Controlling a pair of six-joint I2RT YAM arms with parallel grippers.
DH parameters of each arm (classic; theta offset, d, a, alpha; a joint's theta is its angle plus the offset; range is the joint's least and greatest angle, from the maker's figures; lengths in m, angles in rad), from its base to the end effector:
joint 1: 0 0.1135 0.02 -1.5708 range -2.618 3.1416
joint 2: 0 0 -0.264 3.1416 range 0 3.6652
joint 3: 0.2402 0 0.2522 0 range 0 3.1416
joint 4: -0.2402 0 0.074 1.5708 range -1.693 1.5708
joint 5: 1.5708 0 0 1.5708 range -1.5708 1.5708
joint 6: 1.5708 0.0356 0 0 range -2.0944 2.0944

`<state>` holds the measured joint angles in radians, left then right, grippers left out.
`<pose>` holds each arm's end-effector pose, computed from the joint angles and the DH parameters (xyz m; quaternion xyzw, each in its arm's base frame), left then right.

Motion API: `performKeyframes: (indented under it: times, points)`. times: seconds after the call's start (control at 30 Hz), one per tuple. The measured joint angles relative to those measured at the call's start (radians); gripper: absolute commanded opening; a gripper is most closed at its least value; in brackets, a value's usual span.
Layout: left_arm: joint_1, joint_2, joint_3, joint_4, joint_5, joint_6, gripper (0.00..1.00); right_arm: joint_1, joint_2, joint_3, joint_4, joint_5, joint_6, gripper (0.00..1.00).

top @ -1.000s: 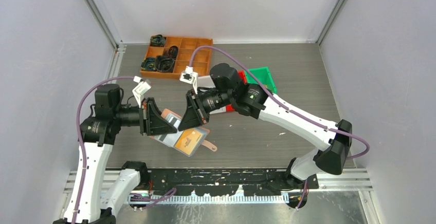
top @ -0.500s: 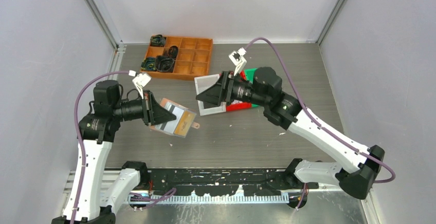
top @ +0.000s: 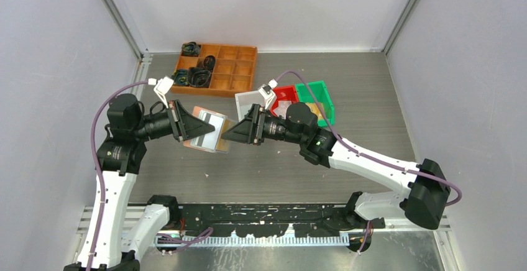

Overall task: Take the credit cards out of the card holder
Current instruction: Remove the credit card from the card holder.

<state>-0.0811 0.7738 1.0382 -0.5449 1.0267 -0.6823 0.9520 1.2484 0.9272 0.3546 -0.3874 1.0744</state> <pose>0.1378 -0.0418 0.3943 0.0760 0.7522 -0.5593 0.3399 0.1599 0.2478 0.3471 -0.0964 0.6894 0.6693 0.2597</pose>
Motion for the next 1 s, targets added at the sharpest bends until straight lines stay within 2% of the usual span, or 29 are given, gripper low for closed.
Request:
performKeyframes:
  times: [0.13, 0.3, 0.53, 0.87, 1.0]
  points:
    - [0.000, -0.003, -0.008, 0.043, 0.007, -0.054, 0.02, 0.001, 0.013, -0.001, 0.089, -0.014, 0.037, 0.51]
    - [0.001, -0.011, -0.011, 0.058, 0.007, -0.072, 0.02, 0.011, 0.053, -0.001, 0.182, -0.045, 0.082, 0.51]
    - [0.001, -0.015, -0.014, 0.064, 0.013, -0.088, 0.05, 0.024, 0.068, -0.001, 0.223, -0.050, 0.106, 0.48]
    - [0.015, -0.020, -0.014, 0.124, 0.031, -0.163, 0.32, 0.023, 0.122, -0.013, 0.321, -0.038, 0.169, 0.12]
    - [0.015, -0.021, -0.014, 0.145, 0.058, -0.196, 0.35, 0.028, 0.133, -0.024, 0.352, -0.031, 0.188, 0.01]
